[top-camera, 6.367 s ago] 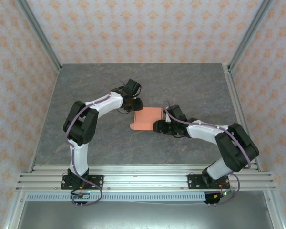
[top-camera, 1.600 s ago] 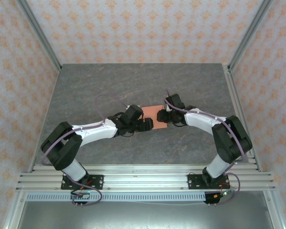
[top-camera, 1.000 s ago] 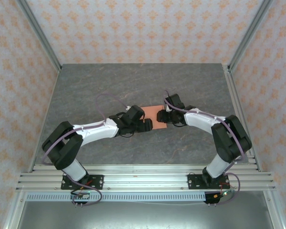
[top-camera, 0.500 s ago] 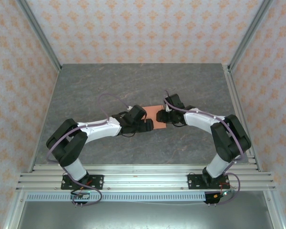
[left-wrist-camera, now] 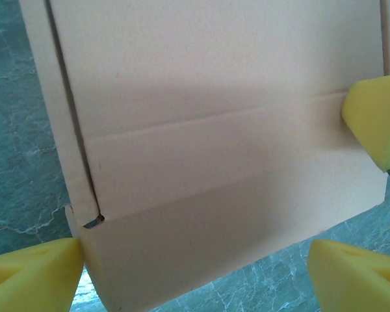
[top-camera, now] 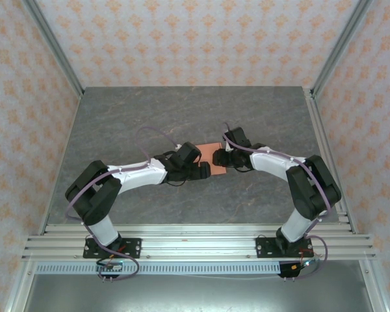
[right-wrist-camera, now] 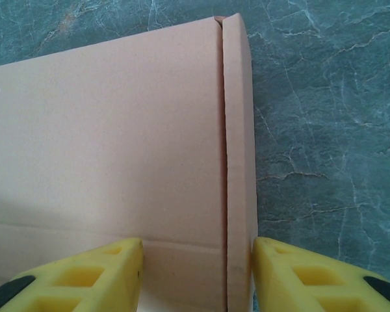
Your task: Fold the paper box
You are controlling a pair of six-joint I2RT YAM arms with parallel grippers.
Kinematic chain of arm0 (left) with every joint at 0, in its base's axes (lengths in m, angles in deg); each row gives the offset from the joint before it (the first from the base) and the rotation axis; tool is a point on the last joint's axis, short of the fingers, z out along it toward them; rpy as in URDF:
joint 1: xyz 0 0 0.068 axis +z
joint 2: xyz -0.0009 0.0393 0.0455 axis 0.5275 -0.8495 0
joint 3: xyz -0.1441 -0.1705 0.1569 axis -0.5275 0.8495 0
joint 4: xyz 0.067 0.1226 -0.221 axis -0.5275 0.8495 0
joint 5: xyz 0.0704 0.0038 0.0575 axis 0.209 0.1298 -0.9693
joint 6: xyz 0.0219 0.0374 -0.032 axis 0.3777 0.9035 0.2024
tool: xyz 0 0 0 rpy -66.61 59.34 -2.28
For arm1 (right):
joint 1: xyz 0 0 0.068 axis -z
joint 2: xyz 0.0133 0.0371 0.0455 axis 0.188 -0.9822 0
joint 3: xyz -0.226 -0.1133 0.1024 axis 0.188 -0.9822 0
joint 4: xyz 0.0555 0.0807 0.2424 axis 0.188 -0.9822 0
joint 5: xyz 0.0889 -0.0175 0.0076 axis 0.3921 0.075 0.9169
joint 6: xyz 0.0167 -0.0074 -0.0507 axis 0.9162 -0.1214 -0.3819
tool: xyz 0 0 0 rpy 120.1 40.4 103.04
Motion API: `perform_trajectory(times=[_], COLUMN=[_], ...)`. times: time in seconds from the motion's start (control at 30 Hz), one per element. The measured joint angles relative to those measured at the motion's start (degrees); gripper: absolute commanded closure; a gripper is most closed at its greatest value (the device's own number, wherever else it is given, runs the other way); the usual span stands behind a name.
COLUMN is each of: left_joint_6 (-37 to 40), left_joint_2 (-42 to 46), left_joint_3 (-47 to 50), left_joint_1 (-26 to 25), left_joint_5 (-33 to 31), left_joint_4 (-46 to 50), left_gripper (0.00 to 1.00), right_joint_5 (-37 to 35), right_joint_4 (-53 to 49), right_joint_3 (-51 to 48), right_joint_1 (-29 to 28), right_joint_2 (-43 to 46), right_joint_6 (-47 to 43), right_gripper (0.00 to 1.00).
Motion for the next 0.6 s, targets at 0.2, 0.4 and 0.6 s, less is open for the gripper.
perform_trajectory(times=[0.2,0.4,0.6], left_joint_6=[0.0,-0.02,-0.04], left_joint_2=[-0.11,-0.74,-1.77], left_joint_3=[-0.24,-0.31,-0.31], left_joint_1=[0.0,0.0,0.0], left_joint_5=[0.04,0.44,1.14], left_joint_4=[0.2,0.15,-0.07], left_gripper=[0.11,0.13,0.16], right_joint_5=[0.04,0.04,0.04], right_joint_4=[0.09,0.35,0.52], right_joint_3=[0.13,0.13,0.13], right_joint_1=[0.0,0.0,0.0], right_joint_2=[-0.2,-0.24,-0.35], right_joint_6=[0.0,0.02,0.02], right_gripper=[0.54,0.54,0.54])
